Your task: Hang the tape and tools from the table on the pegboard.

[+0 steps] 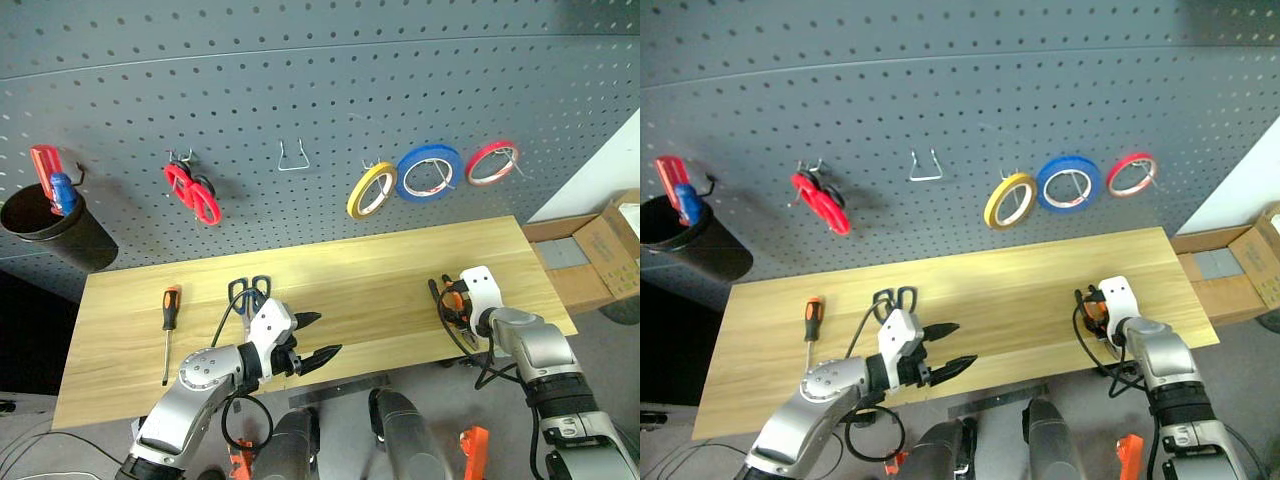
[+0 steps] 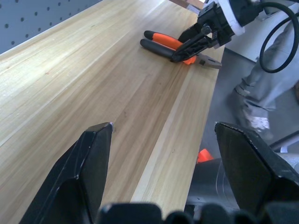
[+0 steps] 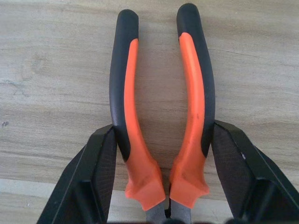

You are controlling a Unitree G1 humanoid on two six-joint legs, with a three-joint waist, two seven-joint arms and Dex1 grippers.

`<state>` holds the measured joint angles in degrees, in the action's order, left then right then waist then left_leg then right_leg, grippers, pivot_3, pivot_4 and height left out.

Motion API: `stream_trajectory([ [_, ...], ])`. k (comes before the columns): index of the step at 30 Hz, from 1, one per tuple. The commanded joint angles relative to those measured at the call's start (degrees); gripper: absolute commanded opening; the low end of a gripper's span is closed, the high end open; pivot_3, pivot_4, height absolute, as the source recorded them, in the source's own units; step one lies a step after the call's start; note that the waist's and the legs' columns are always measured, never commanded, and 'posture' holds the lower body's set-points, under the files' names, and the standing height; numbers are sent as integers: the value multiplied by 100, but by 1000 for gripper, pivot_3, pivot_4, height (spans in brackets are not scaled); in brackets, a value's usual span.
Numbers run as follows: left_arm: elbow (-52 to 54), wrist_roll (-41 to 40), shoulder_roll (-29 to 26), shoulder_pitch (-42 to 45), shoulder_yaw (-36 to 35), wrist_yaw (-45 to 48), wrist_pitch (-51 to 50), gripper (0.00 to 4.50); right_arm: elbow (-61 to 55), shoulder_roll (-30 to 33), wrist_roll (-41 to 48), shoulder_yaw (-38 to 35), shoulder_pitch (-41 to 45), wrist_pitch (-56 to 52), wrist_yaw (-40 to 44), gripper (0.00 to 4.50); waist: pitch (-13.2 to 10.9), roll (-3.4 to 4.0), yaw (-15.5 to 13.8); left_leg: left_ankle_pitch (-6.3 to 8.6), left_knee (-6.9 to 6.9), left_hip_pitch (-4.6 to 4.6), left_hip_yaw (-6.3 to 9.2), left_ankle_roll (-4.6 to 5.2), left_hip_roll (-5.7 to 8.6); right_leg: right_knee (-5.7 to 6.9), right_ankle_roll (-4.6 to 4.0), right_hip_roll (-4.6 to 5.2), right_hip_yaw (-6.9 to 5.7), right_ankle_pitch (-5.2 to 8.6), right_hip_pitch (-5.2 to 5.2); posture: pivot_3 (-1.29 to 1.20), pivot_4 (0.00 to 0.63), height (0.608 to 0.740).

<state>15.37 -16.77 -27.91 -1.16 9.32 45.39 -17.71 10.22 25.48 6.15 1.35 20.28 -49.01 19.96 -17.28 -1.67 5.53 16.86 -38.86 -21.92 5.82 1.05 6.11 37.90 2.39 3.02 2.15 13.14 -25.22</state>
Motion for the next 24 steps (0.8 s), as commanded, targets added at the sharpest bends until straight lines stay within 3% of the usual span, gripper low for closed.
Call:
stream_trajectory([
  [1, 237, -19, -18, -26, -53, -47, 12, 3728, 5, 212, -111, 74, -163, -414, 58, 2493, 0, 0, -38, 0, 0, 0, 0, 0, 0, 0, 0, 0, -1, 0, 0, -159, 295, 740],
  [4, 182, 1, 17, 28, -25, -71, 19, 3728, -227, 403, -124, 168, -191, -526, 245, 2493, 1, -1, -81, 0, 0, -3, 2, -1, 1, -5, 0, 0, -3, 0, 1, -160, 295, 740],
  [6, 162, -19, 52, 82, -62, -118, 23, 3728, -999, 565, 163, 270, -217, -514, 718, 2493, 0, 0, -91, -1, 0, -4, 4, -2, 2, -8, 0, 1, -4, 0, 1, -154, 291, 740],
  [10, 153, -258, 289, 219, -546, -413, 168, 3728, -3407, 662, 1693, 171, -283, -265, 2253, 2493, -8, 11, -11, -7, 3, -23, -3, -13, -2, -9, 1, -2, 2, 0, -19, -143, 286, 740],
  [12, 178, -346, 436, 249, -832, -598, 301, 3728, -4011, 362, 2509, -199, -5, -392, 2443, 2492, -7, 8, 22, -6, 4, -29, -8, -12, -16, -4, 1, -15, 3, 0, -28, -133, 281, 740],
  [17, 72, -336, 709, 185, -1129, -680, 980, 3728, -4083, -585, 3912, -943, 1386, -460, 1917, 2492, -2, 3, -84, -4, 1, -22, -5, -20, -39, -18, -5, -35, -8, -7, -19, -115, 265, 740],
  [21, 209, -411, 1061, 388, -1249, -1045, 1220, 3728, -3700, -771, 4031, -966, 2189, -301, 1626, 2492, 2, 0, -231, -6, 1, -45, 13, -23, -36, -61, -10, -32, -26, -21, -18, -106, 265, 740],
  [24, 622, -548, 1157, 674, -1354, -1259, 1182, 3728, -3251, -962, 3511, -698, 2825, 256, 1407, 2492, 2, -1, -258, -10, -14, -106, 16, -26, -36, -77, -16, -32, -37, -45, -66, -91, 260, 740],
])
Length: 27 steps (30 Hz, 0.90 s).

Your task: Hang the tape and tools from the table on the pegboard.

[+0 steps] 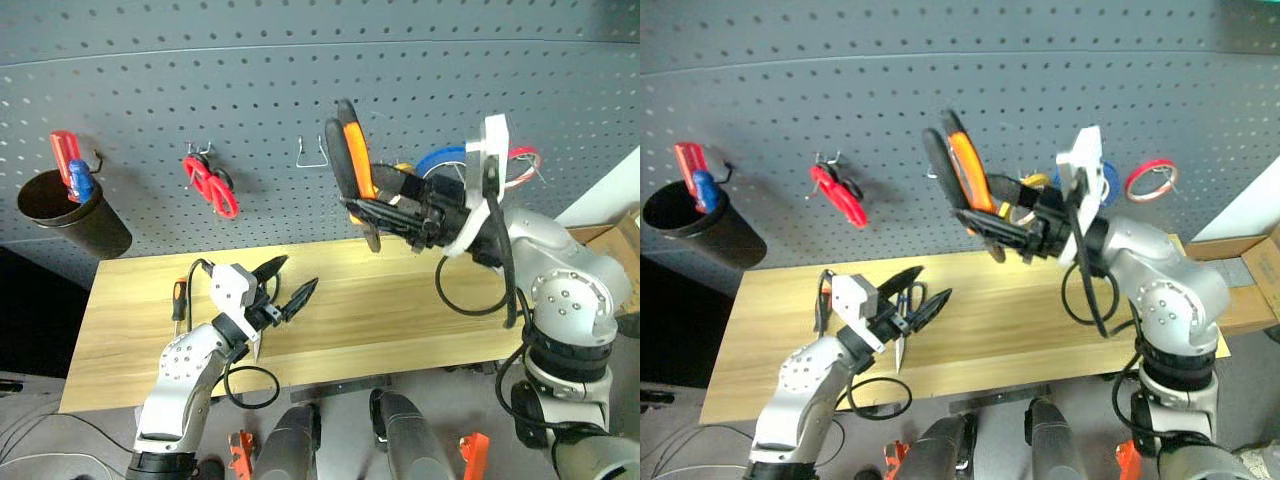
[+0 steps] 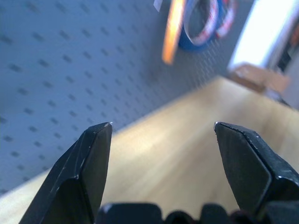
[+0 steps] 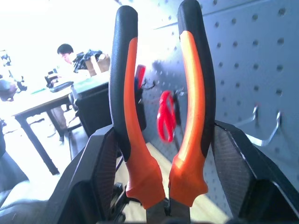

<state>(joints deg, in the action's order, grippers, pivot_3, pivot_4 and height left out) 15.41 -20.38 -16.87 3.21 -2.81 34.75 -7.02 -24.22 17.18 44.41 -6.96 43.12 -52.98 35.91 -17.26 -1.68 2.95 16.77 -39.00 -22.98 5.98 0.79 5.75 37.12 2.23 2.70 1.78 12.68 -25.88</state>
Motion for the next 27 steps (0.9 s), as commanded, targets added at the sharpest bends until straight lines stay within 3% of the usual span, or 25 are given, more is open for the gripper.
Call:
stream_trajectory([
  [1, 680, -179, 44, 297, -168, -234, 120, 3728, 335, -243, -451, 182, 680, 850, -276, 2492, 0, 0, 9, -1, -1, -7, -11, 0, 0, 5, -1, 0, 4, -4, -15, -86, 259, 740],
  [11, 1267, -183, -234, 296, -817, -788, 2, 3728, 1449, -1010, -1946, 943, 1422, 3049, -507, 2491, 34, 5, 31, -2, 6, -7, -36, -3, -14, 11, -3, -2, -8, -5, -36, -11, 233, 740],
  [17, 1172, -130, -51, 361, -1088, -1176, 311, 3728, 2043, -1491, -2650, 1353, 1466, 4047, -667, 2491, 53, 5, -20, -6, 2, -4, -28, -9, -18, 11, -15, 3, -68, -12, -31, -3, 220, 740],
  [27, 1262, -102, 74, 94, -951, -1249, 399, 3728, 3817, -2101, -3609, 1371, 1694, 5881, -1336, 2491, 88, 1, -105, -9, 1, -2, -27, -14, -19, 13, -19, 7, -87, -14, -30, 8, 216, 740],
])
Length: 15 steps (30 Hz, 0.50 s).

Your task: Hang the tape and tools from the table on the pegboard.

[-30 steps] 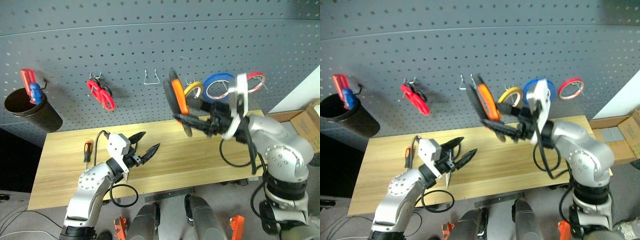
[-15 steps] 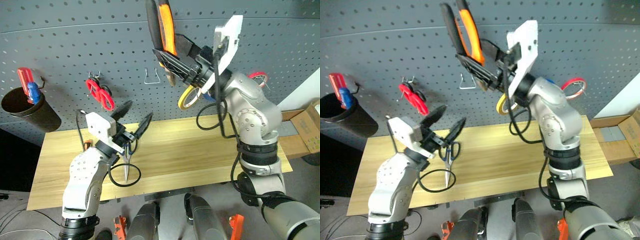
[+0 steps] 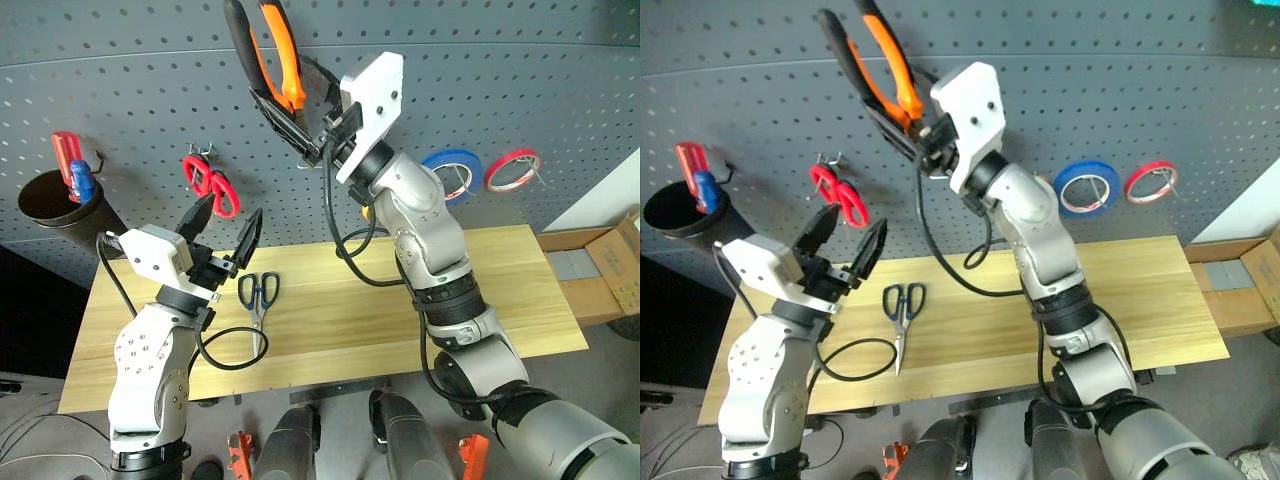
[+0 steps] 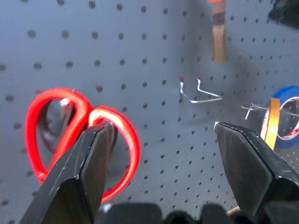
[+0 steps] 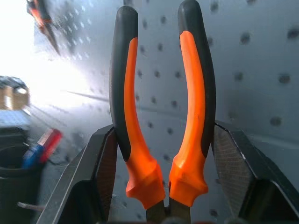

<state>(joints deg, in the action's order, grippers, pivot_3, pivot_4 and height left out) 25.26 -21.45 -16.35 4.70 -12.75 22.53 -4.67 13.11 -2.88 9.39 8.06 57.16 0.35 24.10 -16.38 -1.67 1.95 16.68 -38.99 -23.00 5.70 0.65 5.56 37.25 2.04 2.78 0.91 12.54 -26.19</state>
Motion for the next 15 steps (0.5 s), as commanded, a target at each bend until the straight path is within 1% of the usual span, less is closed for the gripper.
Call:
stream_trajectory([
  [1, 274, 9, 23, -69, 56, -27, 169, 3728, 171, -115, -105, -167, 318, 612, -185, 2491, 0, 0, -8, 0, 0, 0, 0, 0, 0, 0, 0, 0, 0, 0, 0, 8, 216, 740],
  [10, 291, 40, -2, -154, 165, -48, 207, 3728, 564, -227, -163, -215, 304, 930, -350, 2491, 14, 1, -6, 0, 0, 2, -2, 0, -2, 4, -1, -1, -2, -1, -1, 16, 214, 740],
  [15, 372, 26, -33, -221, 108, -94, 147, 3728, 830, -263, -396, -143, 223, 1157, -495, 2491, 20, 0, -12, -1, -2, 5, -4, -1, -2, 13, -1, -1, -1, -1, -1, 37, 222, 740],
])
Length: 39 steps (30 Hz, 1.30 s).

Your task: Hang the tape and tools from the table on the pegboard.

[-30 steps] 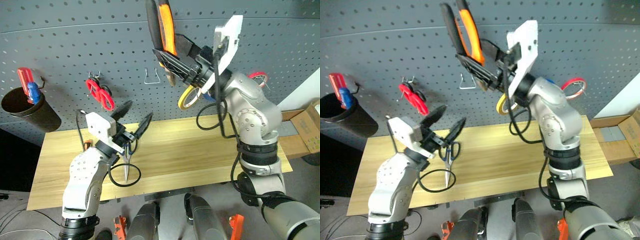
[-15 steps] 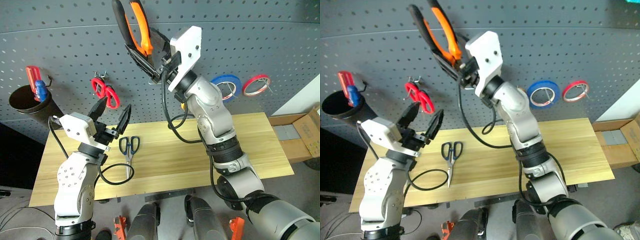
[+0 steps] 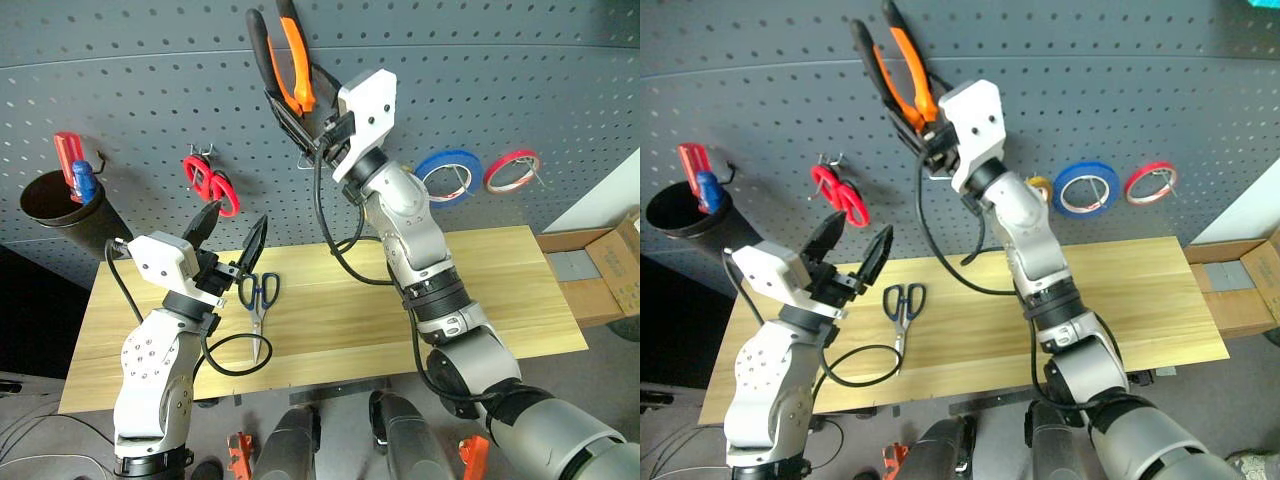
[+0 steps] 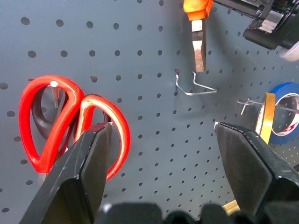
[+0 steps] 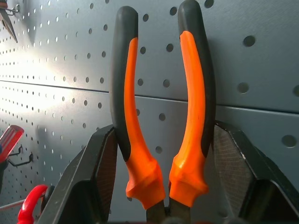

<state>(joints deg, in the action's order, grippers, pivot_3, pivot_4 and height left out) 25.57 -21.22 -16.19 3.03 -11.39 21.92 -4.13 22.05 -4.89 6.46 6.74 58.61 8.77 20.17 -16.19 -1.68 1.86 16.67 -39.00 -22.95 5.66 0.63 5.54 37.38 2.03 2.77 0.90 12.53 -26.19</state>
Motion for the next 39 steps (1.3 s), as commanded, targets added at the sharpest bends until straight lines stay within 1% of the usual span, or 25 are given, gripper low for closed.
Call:
stream_trajectory([
  [1, 359, 4, -53, -69, -35, -45, 82, 3728, -1, -71, -131, -16, 77, 352, -124, 2491, 0, 0, -6, 0, 0, 0, 0, 0, 0, 3, 0, 0, -1, 0, 0, 39, 222, 740],
  [8, 350, 55, -95, -196, -87, -47, 120, 3728, 760, -147, -430, -21, 190, 750, -375, 2491, 2, -1, -5, -3, -3, 15, -8, -6, 0, 32, 0, 3, -1, 0, -1, 44, 232, 740],
  [13, 339, 82, -57, -217, -62, -93, 118, 3728, 1419, -220, -667, 33, 61, 1012, -556, 2491, 7, -7, -7, -12, -9, 24, -10, -19, 2, 50, -7, 6, 1, -3, 4, 44, 234, 740],
  [22, 296, 134, -75, -242, -47, -104, 137, 3728, 1658, -245, -815, 97, -41, 932, -664, 2491, 51, -9, -6, -19, -8, 35, -13, -29, -2, 62, -16, 5, 0, -9, 6, 41, 234, 740],
  [24, 250, 144, -86, -237, -56, -96, 149, 3728, 1553, -237, -736, 56, -72, 911, -605, 3207, 54, -9, -6, -19, -8, 37, -15, -29, -1, 61, -17, 5, 1, -9, 8, 41, 234, 740],
  [25, 231, 149, -92, -240, -69, -93, 157, 3728, 1503, -241, -712, 43, -86, 885, -598, 3429, 55, -9, -7, -19, -8, 39, -15, -28, -1, 61, -17, 5, 2, -9, 9, 35, 237, 740],
  [28, 152, 180, -97, -226, -81, -99, 179, 3728, 1320, -248, -634, -23, -175, 730, -617, 4429, 55, -9, -9, -19, -8, 40, -14, -29, -2, 62, -18, 5, 2, -10, 11, 33, 239, 740],
  [34, 62, 210, -87, -215, -78, -132, 158, 3728, 598, -231, -375, -126, -532, 53, -614, 4476, 55, -9, -32, -25, -9, 41, -3, -33, -2, 60, -42, 7, 2, -25, 17, 24, 242, 740],
  [39, -80, 190, -113, -351, -129, -47, 207, 3728, -769, 9, -218, 69, -1261, -607, -245, 4476, 55, -9, -27, -27, -6, 38, 1, -35, -4, 58, -46, 7, 1, -27, 13, 17, 245, 740],
])
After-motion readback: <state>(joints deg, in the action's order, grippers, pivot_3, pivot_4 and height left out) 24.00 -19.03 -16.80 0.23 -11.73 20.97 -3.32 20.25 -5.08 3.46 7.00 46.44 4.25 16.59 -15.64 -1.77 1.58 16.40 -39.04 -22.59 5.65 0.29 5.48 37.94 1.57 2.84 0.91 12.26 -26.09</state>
